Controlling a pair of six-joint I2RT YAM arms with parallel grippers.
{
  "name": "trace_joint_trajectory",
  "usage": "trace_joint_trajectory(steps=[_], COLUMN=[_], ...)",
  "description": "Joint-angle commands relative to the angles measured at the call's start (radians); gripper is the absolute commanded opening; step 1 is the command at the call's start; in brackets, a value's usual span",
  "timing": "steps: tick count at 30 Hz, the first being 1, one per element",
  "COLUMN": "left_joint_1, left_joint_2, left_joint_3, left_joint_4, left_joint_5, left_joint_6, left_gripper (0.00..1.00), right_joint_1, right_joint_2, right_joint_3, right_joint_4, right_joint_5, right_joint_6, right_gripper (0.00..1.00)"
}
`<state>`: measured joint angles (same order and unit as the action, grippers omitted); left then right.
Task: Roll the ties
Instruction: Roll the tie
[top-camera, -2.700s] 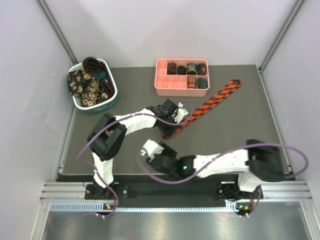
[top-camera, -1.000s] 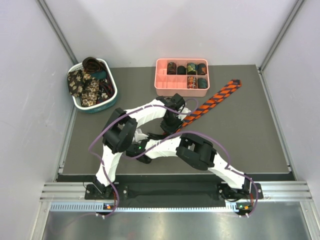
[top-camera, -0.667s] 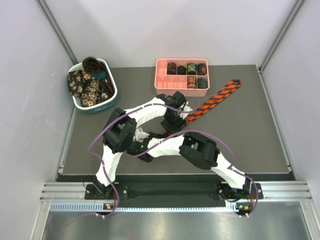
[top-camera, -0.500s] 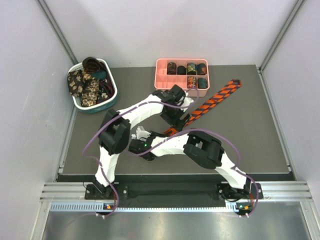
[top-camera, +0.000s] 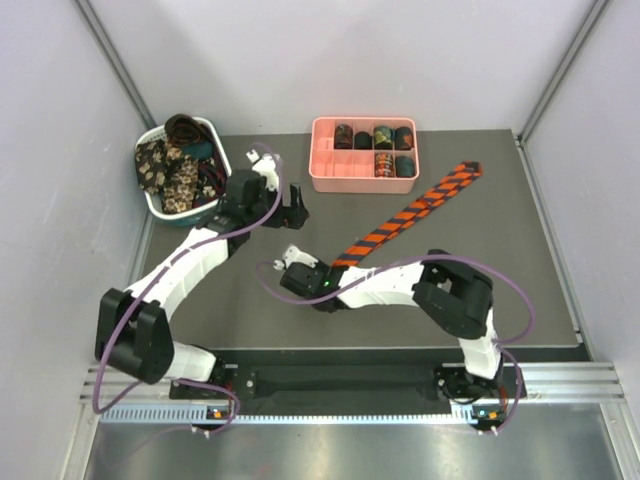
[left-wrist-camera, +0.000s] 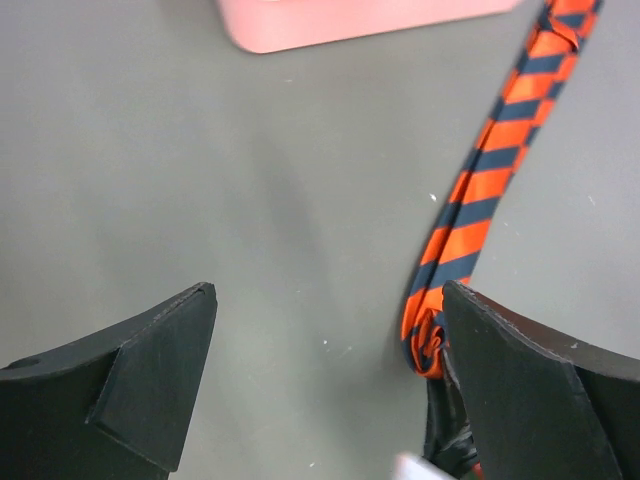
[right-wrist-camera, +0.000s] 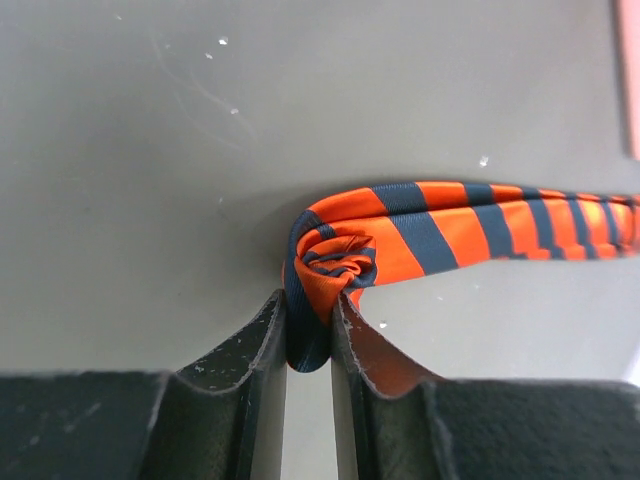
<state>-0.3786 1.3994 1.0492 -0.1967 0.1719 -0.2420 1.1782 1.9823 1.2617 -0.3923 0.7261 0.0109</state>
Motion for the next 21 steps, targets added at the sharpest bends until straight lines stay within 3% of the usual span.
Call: trace_joint_trajectory(steps=[1, 4, 9, 21], left_joint_1=[0.004, 0.030, 0.064, 0.069], left_joint_2=[-0.077, -0.102, -0.135, -0.206], left_joint_3=[-0.078, -0.106, -0.124, -0.317], left_joint_4=[0.189, 0.181, 0.103, 0.216], left_joint_5=[-0.101, -0.129, -0.344, -0.295], left_joint_6=[-0.085, -0.102, -0.250, -0.269], left_gripper=[0.99, 0.99, 0.99, 0.99], right_joint_1=[-0.034, -0.055, -0.065, -0.201], right_joint_2=[-0.092, -0.145, -0.195, -0.241], right_joint_3=[-0.057, -0.111, -0.156, -0.162], right_joint_4=[0.142, 0.197, 0.234, 0.251], right_joint_5=[-0.188, -0.278, -0.375, -0.723], right_joint_6=[-0.008, -0.052, -0.107, -0.091], right_gripper=[0.00, 0.01, 0.01, 0.00])
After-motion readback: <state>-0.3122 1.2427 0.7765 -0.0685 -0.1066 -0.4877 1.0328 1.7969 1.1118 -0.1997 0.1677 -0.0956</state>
